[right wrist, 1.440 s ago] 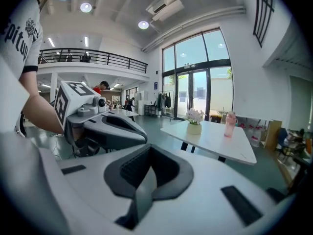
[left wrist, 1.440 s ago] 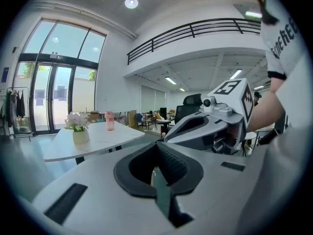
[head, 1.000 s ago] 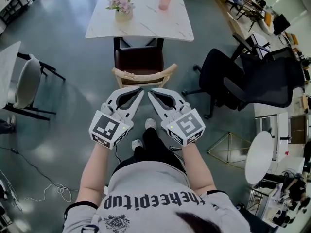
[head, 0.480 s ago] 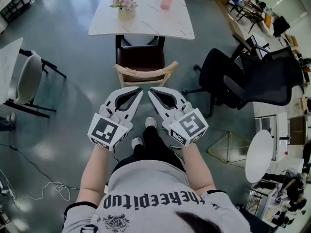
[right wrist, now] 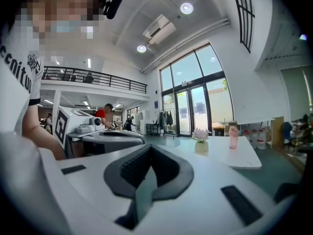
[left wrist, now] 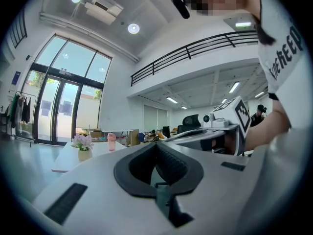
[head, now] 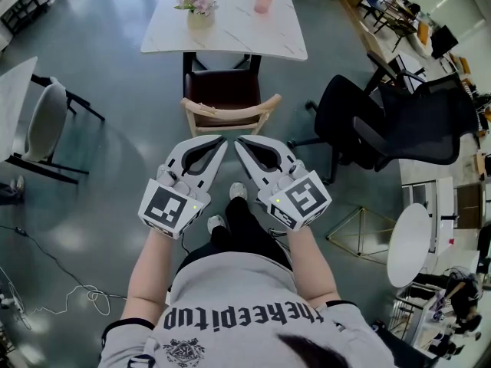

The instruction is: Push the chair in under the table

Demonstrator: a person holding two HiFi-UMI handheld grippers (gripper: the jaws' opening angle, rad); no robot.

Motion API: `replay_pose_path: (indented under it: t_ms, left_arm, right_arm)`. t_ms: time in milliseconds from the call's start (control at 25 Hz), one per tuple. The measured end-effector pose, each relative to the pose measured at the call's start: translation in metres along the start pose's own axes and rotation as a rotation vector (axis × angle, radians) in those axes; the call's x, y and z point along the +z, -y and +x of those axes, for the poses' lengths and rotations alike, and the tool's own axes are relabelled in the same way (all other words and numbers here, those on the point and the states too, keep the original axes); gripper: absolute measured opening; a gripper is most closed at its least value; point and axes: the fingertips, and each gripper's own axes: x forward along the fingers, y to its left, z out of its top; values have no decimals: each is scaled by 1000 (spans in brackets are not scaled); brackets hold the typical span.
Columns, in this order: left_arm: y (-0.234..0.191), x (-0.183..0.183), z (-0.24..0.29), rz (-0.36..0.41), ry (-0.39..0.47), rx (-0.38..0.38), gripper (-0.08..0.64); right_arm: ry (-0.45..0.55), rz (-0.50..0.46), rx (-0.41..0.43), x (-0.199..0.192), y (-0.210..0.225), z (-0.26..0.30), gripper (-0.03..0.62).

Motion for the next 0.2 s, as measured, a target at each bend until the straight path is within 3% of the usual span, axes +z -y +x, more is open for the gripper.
replay_pose_path:
  t_ms: [200]
  left_arm:
    - [1,2,-4,-14,9,10,15]
  right_arm:
    - [5,0,-5,1,-3,-4,11]
